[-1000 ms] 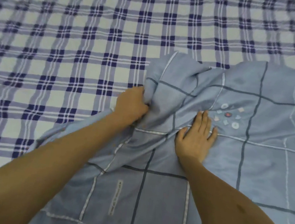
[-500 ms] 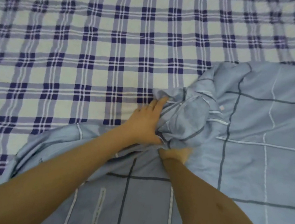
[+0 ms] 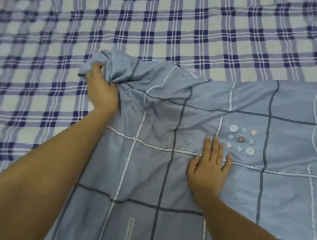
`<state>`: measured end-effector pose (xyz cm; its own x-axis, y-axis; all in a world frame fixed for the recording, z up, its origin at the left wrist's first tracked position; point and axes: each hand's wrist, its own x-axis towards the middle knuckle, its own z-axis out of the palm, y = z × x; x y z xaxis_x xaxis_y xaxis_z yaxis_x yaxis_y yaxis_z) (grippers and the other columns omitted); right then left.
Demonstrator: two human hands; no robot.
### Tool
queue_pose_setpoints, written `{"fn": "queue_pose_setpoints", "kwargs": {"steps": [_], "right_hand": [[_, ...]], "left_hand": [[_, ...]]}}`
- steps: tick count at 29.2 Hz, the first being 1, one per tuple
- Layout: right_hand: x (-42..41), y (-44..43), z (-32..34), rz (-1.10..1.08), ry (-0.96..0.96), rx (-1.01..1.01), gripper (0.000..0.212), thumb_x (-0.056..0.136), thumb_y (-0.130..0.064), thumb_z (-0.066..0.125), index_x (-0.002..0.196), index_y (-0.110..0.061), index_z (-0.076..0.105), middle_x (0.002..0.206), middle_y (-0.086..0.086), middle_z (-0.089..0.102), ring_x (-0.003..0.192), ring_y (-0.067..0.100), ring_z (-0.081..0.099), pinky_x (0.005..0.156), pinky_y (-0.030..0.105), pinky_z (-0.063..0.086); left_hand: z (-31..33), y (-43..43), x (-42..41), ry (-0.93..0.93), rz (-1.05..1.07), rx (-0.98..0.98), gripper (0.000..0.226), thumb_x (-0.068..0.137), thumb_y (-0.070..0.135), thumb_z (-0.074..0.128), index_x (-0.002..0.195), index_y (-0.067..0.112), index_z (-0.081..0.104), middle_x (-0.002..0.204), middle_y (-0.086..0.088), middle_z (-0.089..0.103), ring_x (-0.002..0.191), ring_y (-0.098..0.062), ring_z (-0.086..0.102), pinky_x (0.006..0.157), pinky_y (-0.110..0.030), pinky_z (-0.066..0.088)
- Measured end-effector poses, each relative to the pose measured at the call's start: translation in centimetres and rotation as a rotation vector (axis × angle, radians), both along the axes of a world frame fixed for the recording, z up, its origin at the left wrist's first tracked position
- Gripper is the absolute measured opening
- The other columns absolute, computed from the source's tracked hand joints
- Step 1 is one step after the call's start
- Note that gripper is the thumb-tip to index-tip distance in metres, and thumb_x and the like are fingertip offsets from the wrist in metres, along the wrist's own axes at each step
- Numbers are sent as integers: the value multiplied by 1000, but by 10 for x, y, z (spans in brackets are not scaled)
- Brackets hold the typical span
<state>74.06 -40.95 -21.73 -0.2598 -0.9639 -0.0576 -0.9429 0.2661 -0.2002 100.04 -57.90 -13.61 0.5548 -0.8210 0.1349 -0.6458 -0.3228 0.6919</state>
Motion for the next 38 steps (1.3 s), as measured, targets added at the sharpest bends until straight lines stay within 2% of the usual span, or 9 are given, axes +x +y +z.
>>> {"fn": "queue_pose_setpoints", "kwargs": {"steps": [3,7,10,13,17,20,24,32,38], "right_hand": [[0,-1,1,-5,-12,21,65,85,-33,29,146,-12,34,152,10,33,139,27,33,114,46,8],[3,1,5,-1,-7,58,67,84,-34,25,148,-14,28,154,9,28,141,26,27,115,43,2],[4,-1,6,-7,-10,60,67,84,-34,25,148,-14,28,154,10,29,141,26,28,115,42,0],[5,0,8,-19,-20,59,67,84,-33,26,147,-12,32,151,12,33,138,28,33,114,43,4],[1,0,10,-16,-17,74,68,81,-32,29,146,-12,32,150,13,36,137,29,34,114,47,10],[8,-2,19,-20,-25,83,69,81,-32,28,146,-11,33,149,14,36,136,30,35,114,48,11],[11,-6,17,-31,-15,90,67,83,-32,28,146,-12,32,150,12,35,138,29,34,114,46,8],[9,1,8,-8,39,113,66,85,-33,31,148,-15,29,152,8,32,140,24,31,115,45,4],[2,0,2,1,71,75,66,85,-35,29,148,-15,29,152,8,33,139,23,29,115,43,0]], "left_hand": [[-5,15,-8,-214,-170,176,70,87,22,62,146,16,25,139,-20,39,118,-35,47,92,-43,40],[-6,14,-9,499,71,263,108,68,45,80,147,5,16,143,-15,41,126,-29,46,102,-33,40],[3,-3,17,850,94,304,84,77,25,77,143,7,28,131,-11,49,113,-28,55,94,-41,48],[24,-15,35,533,-131,275,33,92,3,51,125,7,54,113,-14,60,93,-27,62,76,-25,52],[38,-28,50,171,58,119,37,96,7,39,130,12,53,133,-10,52,114,-25,53,87,-23,39],[43,-29,47,-95,126,362,59,97,27,46,148,11,21,157,-12,13,142,-25,17,108,-33,18],[20,-8,11,-495,-452,375,74,93,43,47,151,15,10,157,-17,-8,145,-32,-7,113,-52,-4],[-56,5,-69,-971,-1634,-78,65,88,58,31,145,28,33,152,-8,30,141,-40,20,108,-65,2],[-59,-65,-37,-703,-730,556,61,95,51,25,150,35,4,159,-6,-5,145,-33,-7,113,-57,-1]]}}
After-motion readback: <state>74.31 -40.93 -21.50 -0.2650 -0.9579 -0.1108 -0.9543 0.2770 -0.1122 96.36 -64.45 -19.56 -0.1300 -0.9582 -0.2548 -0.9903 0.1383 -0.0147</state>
